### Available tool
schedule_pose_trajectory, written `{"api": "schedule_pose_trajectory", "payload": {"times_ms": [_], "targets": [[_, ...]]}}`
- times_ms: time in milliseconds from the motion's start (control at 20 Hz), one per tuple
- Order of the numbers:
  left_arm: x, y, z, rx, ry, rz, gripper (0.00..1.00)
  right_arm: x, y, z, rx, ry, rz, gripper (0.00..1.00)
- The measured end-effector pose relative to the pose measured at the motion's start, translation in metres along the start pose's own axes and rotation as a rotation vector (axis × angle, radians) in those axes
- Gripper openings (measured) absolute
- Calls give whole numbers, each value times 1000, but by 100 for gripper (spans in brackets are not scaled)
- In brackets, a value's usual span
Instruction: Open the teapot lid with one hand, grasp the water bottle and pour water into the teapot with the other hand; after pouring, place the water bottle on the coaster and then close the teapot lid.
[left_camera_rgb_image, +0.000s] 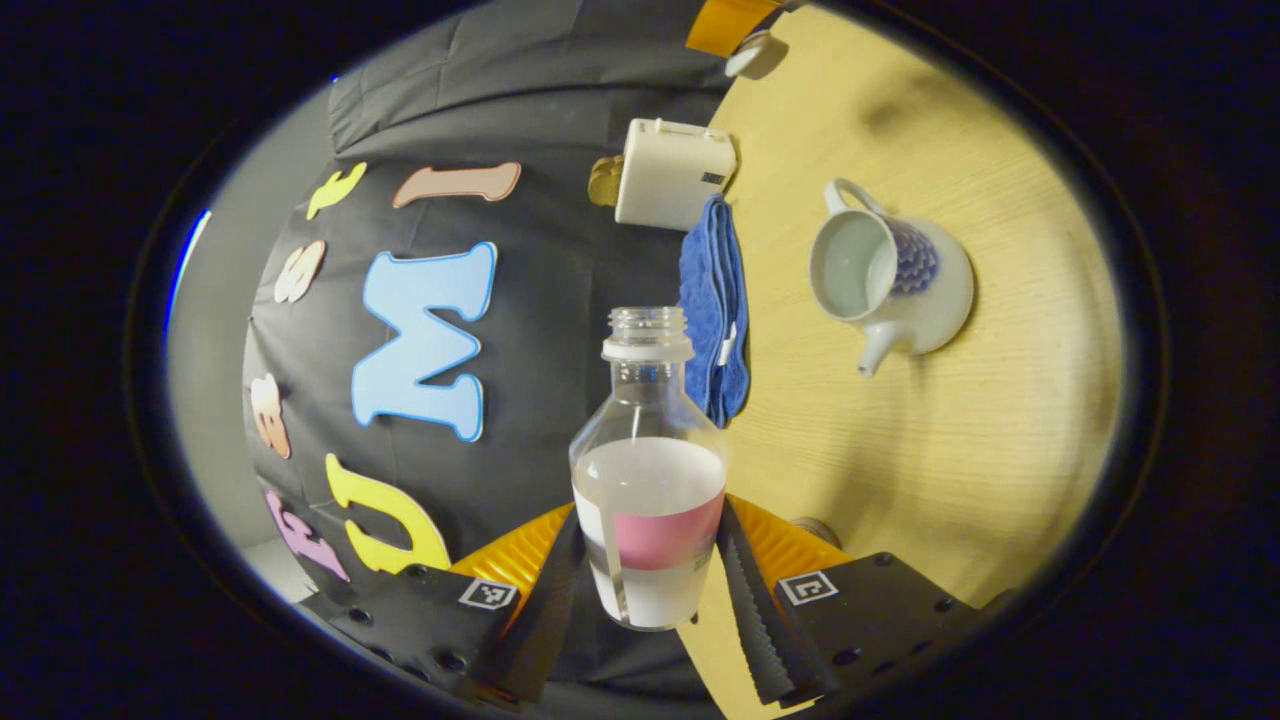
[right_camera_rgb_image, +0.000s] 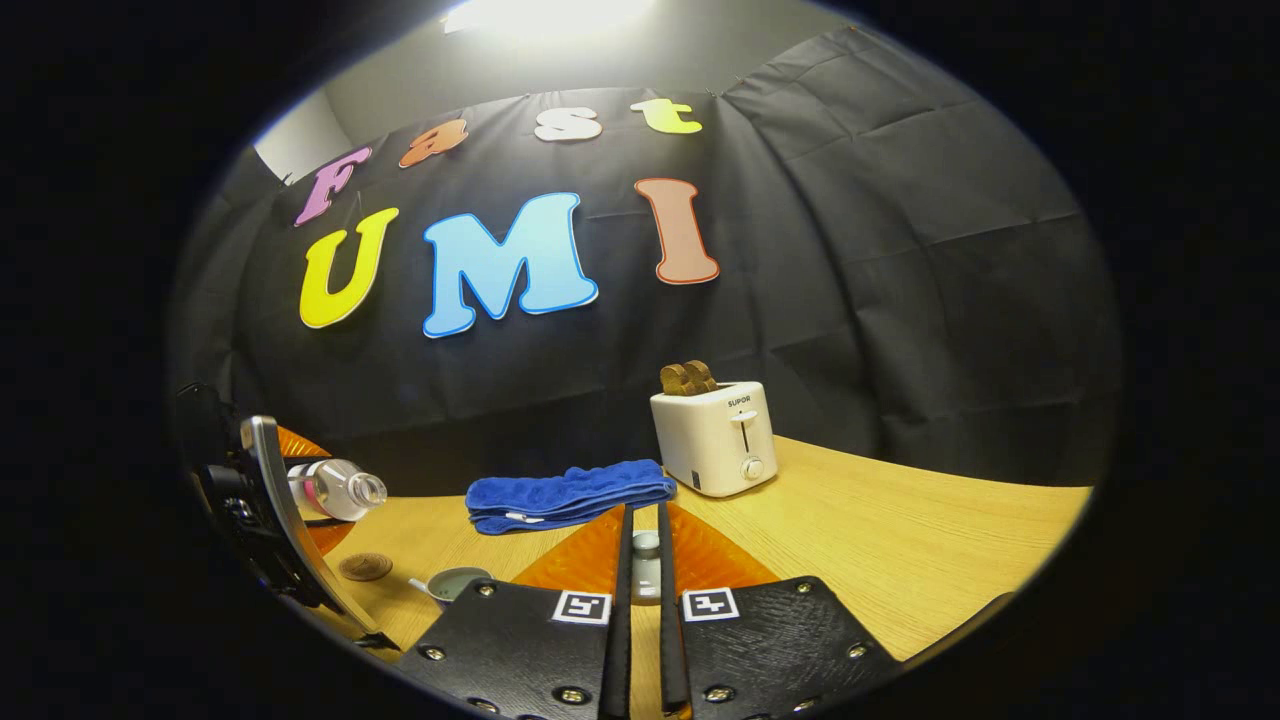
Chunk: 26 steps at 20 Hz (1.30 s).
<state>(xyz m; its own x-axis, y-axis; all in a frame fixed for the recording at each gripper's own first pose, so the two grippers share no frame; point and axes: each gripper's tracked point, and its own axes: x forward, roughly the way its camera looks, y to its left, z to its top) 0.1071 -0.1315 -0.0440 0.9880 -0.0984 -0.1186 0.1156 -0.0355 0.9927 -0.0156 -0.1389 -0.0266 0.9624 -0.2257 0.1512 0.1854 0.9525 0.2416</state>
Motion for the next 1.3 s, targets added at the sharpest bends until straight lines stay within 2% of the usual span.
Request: {"api": "schedule_pose_trajectory", "payload": {"times_ms": [500, 1000, 1300], "targets": [[-4, 9, 12, 210, -20, 29, 85, 0, 1, 0, 1, 1, 4, 12], [-5, 18, 17, 323, -20, 55, 86, -1, 2, 0, 4, 3, 9, 12], [-4, 21, 16, 345, -16, 54, 85, -1, 3, -2, 3, 7, 12, 12]]}}
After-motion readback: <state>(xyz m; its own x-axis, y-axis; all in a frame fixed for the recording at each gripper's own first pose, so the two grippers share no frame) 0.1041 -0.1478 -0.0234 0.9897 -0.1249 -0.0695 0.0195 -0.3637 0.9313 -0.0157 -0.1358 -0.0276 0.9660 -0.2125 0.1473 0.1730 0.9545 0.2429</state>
